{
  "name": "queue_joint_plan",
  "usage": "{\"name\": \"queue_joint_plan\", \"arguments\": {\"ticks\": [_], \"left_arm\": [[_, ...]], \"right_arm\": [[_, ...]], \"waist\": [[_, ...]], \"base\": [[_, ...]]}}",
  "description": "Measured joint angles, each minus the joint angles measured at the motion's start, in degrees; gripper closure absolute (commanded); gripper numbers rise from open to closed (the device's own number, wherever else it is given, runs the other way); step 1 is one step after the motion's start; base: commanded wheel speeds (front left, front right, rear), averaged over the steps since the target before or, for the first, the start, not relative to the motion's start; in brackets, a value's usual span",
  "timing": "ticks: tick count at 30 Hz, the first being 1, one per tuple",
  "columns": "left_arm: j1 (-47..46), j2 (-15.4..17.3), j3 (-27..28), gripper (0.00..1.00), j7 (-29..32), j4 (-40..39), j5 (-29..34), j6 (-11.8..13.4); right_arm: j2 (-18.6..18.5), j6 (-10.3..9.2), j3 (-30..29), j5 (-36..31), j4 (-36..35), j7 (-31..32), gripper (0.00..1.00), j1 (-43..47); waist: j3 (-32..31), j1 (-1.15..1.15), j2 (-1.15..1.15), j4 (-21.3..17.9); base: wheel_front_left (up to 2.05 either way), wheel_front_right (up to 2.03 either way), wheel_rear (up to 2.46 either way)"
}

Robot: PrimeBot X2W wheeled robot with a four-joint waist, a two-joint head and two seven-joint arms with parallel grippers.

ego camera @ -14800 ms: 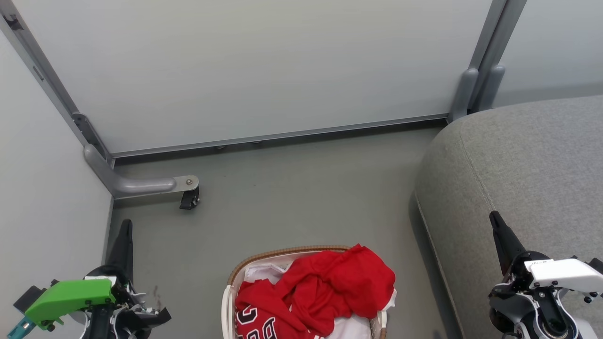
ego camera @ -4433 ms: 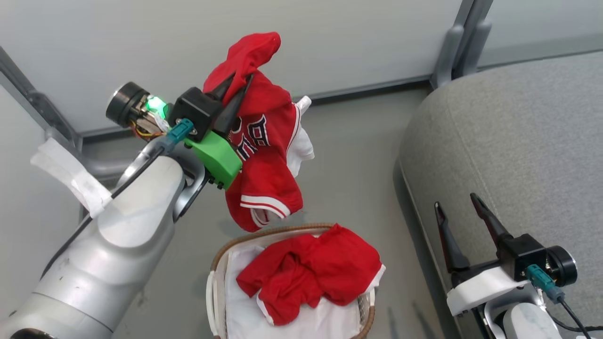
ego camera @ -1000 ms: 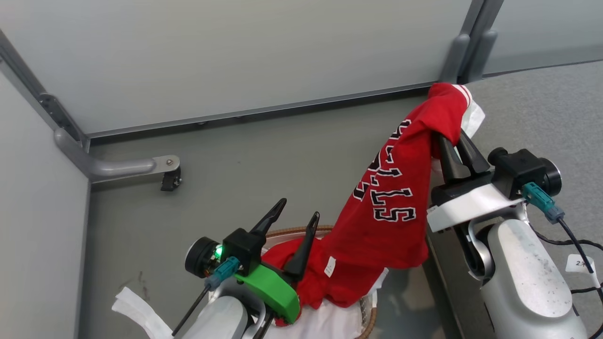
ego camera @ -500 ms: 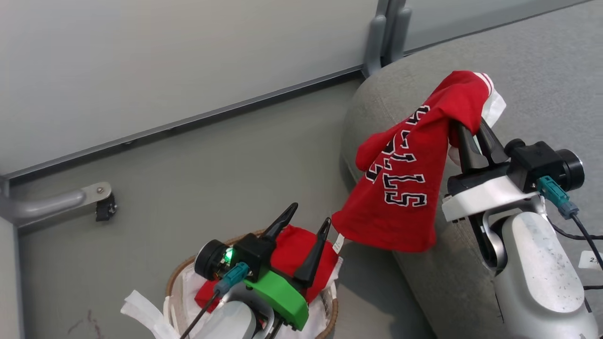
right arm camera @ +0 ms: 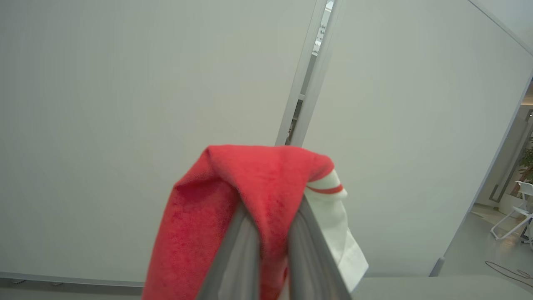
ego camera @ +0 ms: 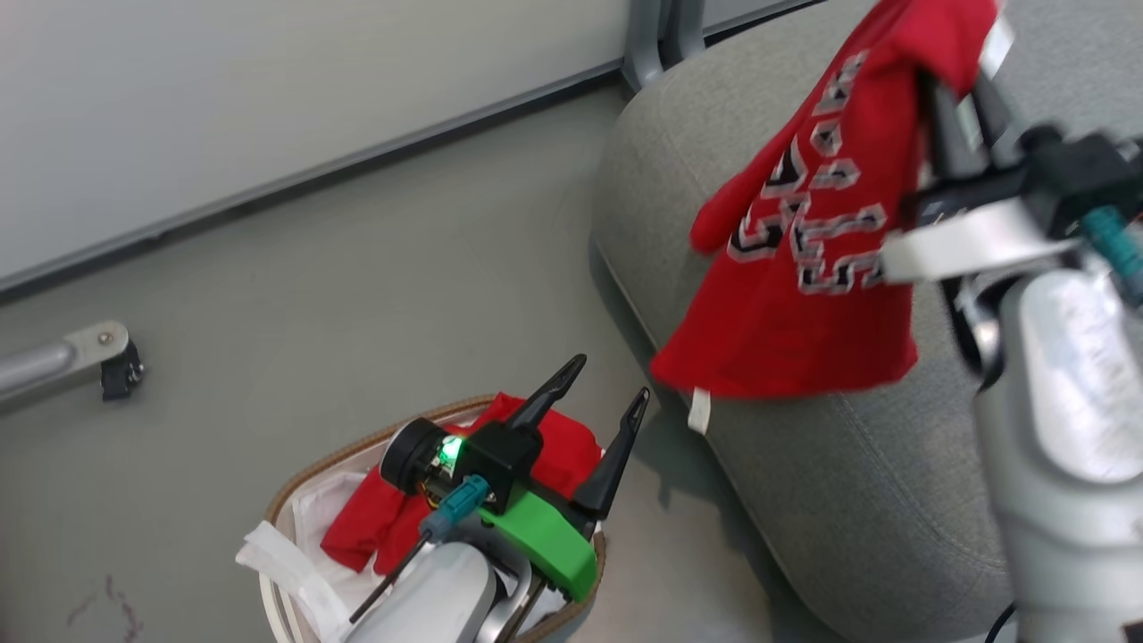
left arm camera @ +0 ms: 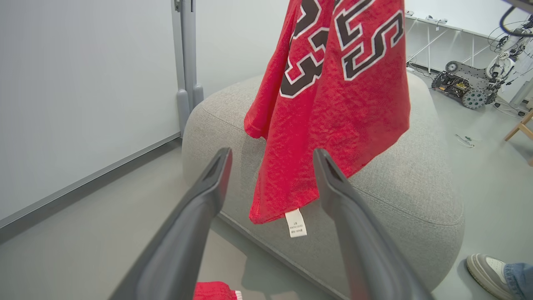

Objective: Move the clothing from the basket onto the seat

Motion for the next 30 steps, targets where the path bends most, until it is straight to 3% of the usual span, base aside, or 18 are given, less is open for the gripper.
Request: {"name": "queue_joint_plan", "arguments": {"ticks": [10, 15, 21, 30], "left_arm": [[-4.33, 1.42, -0.4, 0.0, 0.0, -0.45, 1.44, 0.0], [-6.7, 1.87, 0.04, 0.0, 0.0, -1.07, 2.63, -0.01], [-9.57, 2.42, 0.86, 0.0, 0.0, -1.56, 4.11, -0.01], [-11.11, 3.34, 2.13, 0.0, 0.0, -1.25, 5.45, -0.01]], "right_arm": [[-11.9, 0.0, -8.92, -2.31, 1.31, -0.01, 1.0, -19.96], [-15.23, 0.0, -13.83, -2.81, 4.69, -0.08, 1.0, -25.62], [-15.42, 0.0, -17.78, -3.96, 9.24, -0.07, 1.0, -26.59], [-12.61, 0.0, -23.71, -6.03, 16.27, -0.08, 1.0, -19.06]], "waist": [[7.92, 0.01, 0.0, 3.59], [12.69, 0.01, 0.0, 5.89], [18.53, 0.01, 0.0, 8.13], [26.3, 0.01, 0.0, 10.12]], "base": [[0.0, 0.0, 0.0], [0.0, 0.0, 0.0], [0.0, 0.0, 0.0], [0.0, 0.0, 0.0]]}}
